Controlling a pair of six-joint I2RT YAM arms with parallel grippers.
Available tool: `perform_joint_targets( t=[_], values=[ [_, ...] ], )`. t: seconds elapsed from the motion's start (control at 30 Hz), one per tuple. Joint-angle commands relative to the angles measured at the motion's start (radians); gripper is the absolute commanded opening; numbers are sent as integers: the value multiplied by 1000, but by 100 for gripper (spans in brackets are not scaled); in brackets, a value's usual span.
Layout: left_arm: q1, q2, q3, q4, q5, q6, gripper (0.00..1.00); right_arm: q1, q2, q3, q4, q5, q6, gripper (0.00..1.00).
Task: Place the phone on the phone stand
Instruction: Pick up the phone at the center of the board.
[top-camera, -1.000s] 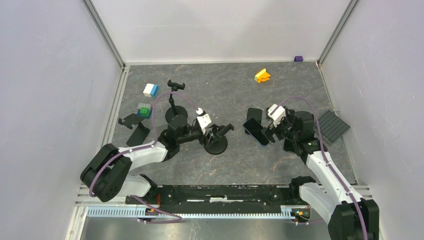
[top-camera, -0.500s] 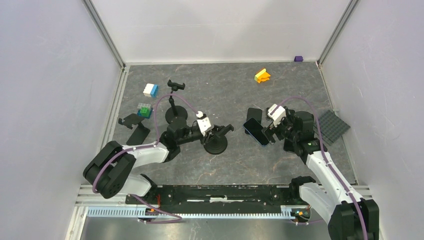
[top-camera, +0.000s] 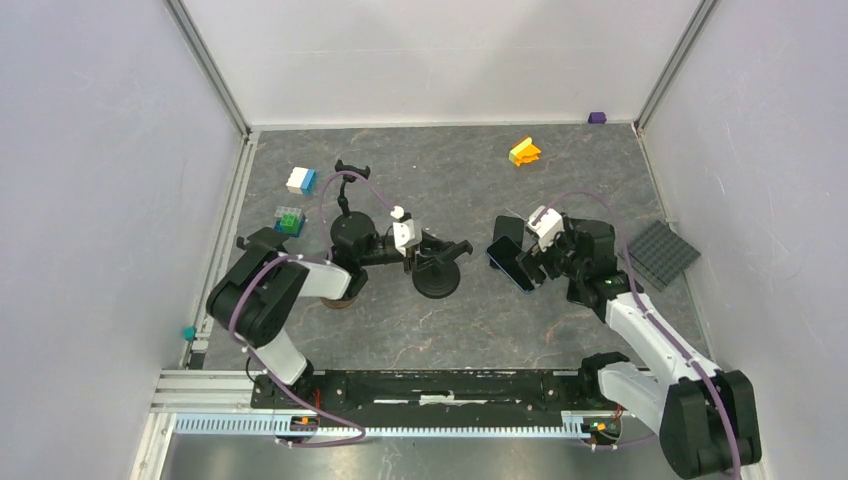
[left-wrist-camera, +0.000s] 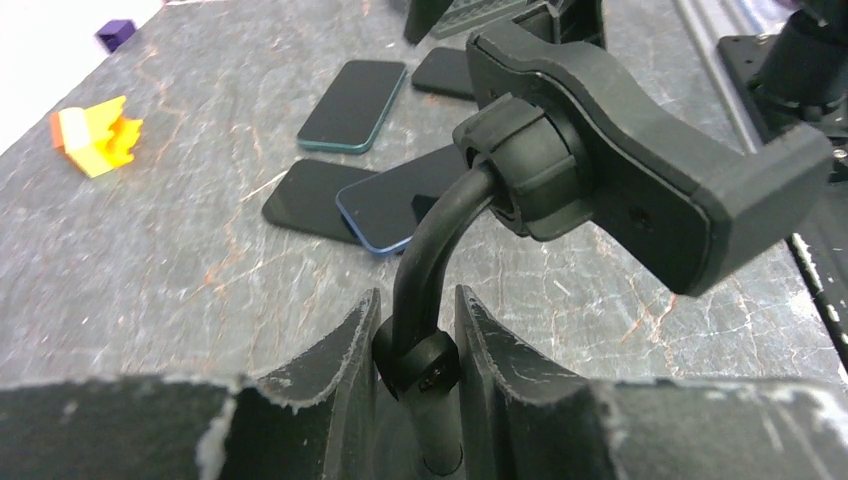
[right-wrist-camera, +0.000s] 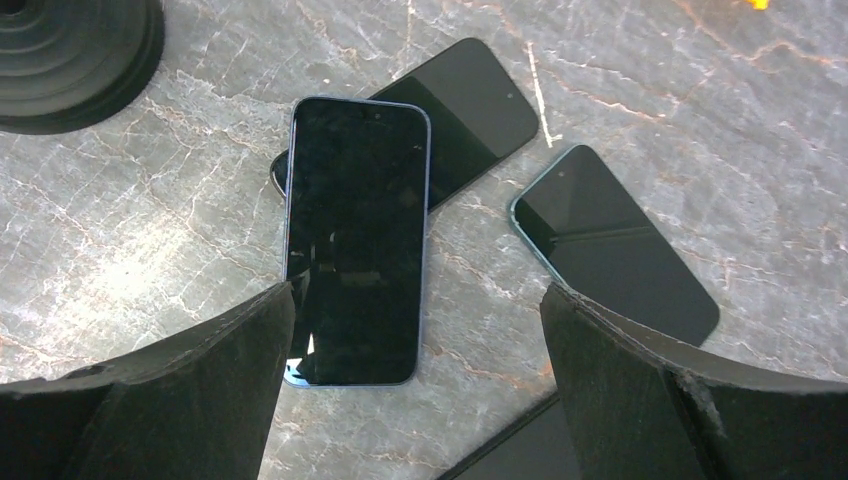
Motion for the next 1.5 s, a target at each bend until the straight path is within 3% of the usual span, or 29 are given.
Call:
perform_joint_targets(
  t=[0.0,0.17,0.33,0.57,0.7,0.83,0.97,1.13,1.47],
  values=[
    [1,87,88,261,140,-139,21,63,71,20,63,72,23,98],
    [1,116,102,269,105,-147,28,103,165,50,56,130,23,97],
    [1,54,99,66,63,-2,45,117,203,51,37,140,20,97],
    [1,1,100,-64,39,82,68,145,270,64,28,143,26,97],
    [1,-65,112,-215,10,153,84,154,305,81,25,153,23,97],
    [1,-158,145,-467,-94,255,99,157,339,102,18,161,18,97],
    [2,-262,197,-713,-221,292,100,158,375,123,10,142,19,98],
    [1,-377,227,-899,-246,288,100,160,422,134,5,136,21,99],
    [1,-527,183,-959,-268,294,100,160,521,181,-52,110,24,89]
  ],
)
